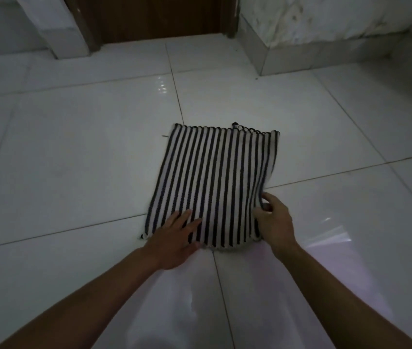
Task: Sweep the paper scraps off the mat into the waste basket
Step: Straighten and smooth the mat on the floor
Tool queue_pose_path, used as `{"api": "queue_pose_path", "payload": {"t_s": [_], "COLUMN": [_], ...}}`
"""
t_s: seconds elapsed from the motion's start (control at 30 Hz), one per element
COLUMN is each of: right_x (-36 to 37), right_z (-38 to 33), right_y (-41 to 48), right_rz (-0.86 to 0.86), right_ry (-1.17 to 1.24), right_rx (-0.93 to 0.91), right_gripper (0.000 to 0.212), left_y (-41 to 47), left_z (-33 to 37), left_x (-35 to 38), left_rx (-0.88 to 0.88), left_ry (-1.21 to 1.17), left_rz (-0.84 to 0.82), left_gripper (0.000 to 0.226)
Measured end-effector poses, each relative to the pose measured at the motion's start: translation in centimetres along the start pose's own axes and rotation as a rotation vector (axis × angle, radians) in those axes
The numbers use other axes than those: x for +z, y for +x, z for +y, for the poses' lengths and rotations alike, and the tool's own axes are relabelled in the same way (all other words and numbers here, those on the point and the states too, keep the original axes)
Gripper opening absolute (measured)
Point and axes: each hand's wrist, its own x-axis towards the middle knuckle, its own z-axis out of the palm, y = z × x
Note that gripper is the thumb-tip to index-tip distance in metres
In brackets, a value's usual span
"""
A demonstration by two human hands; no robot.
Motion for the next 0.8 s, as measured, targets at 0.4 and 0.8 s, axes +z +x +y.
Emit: {"api": "queue_pose_path", "payload": {"t_s": [0.4, 0.8], "right_x": [5.6, 5.6], "right_z": [1.2, 0.1], "right_y": [0.0, 0.6], "right_rz": [-0.041, -0.218], "right_ry": [-0.306, 0.309], "right_rx": [-0.041, 0.187], "right_gripper": [0.057, 0.015], "left_y": [-2.8, -2.4], "left_z": [-3.7, -4.2], "left_x": [1.7, 3.0], "left_rx": [0.155, 0.155], "left_ry": [-0.092, 0.065], "left_rz": [0.198, 0.291], "left_gripper": [0.077, 0.049]}}
